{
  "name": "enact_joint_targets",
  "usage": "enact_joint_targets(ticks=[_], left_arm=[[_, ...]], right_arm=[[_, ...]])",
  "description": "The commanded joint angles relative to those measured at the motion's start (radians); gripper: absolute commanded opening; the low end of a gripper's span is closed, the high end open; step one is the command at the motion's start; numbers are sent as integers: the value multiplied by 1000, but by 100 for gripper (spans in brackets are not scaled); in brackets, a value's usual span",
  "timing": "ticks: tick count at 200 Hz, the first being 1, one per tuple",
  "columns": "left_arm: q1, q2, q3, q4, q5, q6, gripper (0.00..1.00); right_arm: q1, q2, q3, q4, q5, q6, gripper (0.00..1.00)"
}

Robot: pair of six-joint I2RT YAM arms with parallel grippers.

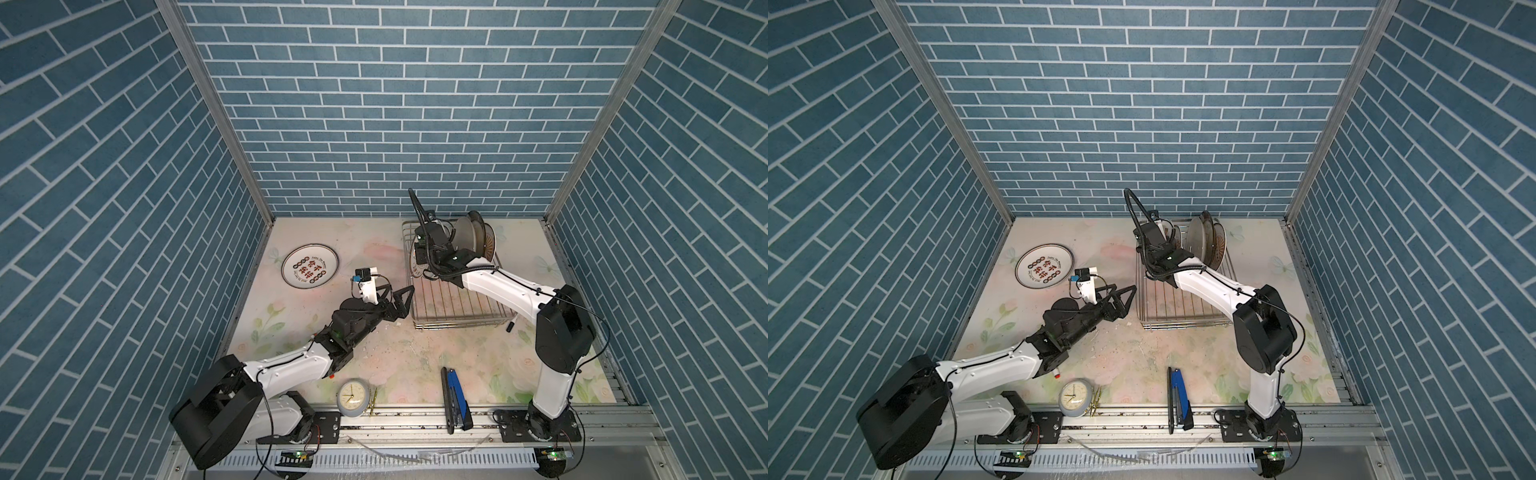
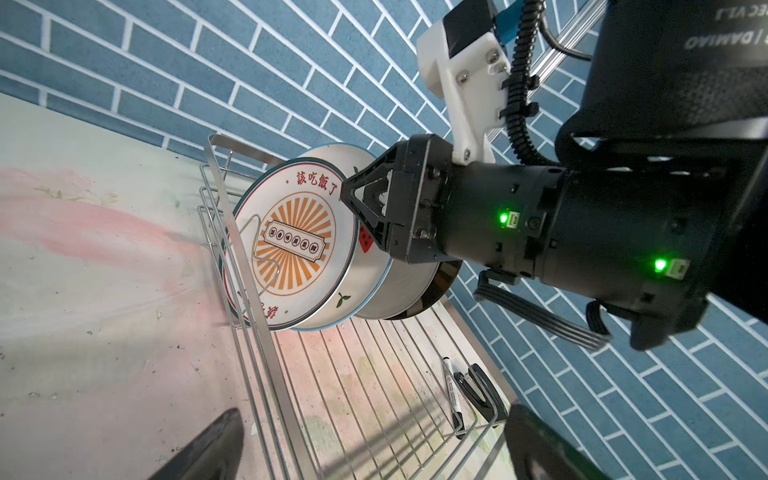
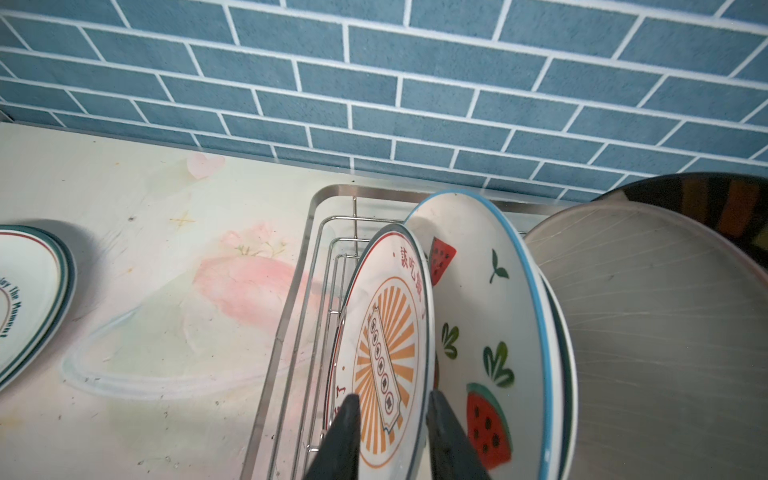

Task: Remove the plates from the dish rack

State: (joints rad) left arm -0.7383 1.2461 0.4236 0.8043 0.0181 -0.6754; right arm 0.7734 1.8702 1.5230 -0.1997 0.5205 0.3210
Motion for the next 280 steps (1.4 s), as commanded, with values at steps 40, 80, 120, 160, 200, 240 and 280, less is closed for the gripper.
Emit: enact_joint_targets(ticks=[40, 80, 120, 160, 200, 240, 280], left_arm=[[-3, -27, -22, 29, -7, -10, 100], [-3, -16, -23, 37, -15, -8, 100], [-3, 25, -2, 42, 3, -8, 100], [-3, 44, 5, 53, 11, -9, 100], [-3, 57, 14, 55, 9, -11, 100], [-3, 79, 27, 52, 17, -10, 100], [-3, 78, 26, 51, 7, -8, 100]], right_arm=[[-1, 62, 64, -39, 118, 15, 25], [15, 2, 5, 58, 100, -36, 26], [30, -33, -18, 55, 224, -35, 26], [16, 32, 23, 0, 203, 3, 30], [-1, 96, 76, -52, 191, 20, 27], [-7, 105, 73, -40, 174, 28, 17], [-4, 134, 121, -68, 184, 38, 10]])
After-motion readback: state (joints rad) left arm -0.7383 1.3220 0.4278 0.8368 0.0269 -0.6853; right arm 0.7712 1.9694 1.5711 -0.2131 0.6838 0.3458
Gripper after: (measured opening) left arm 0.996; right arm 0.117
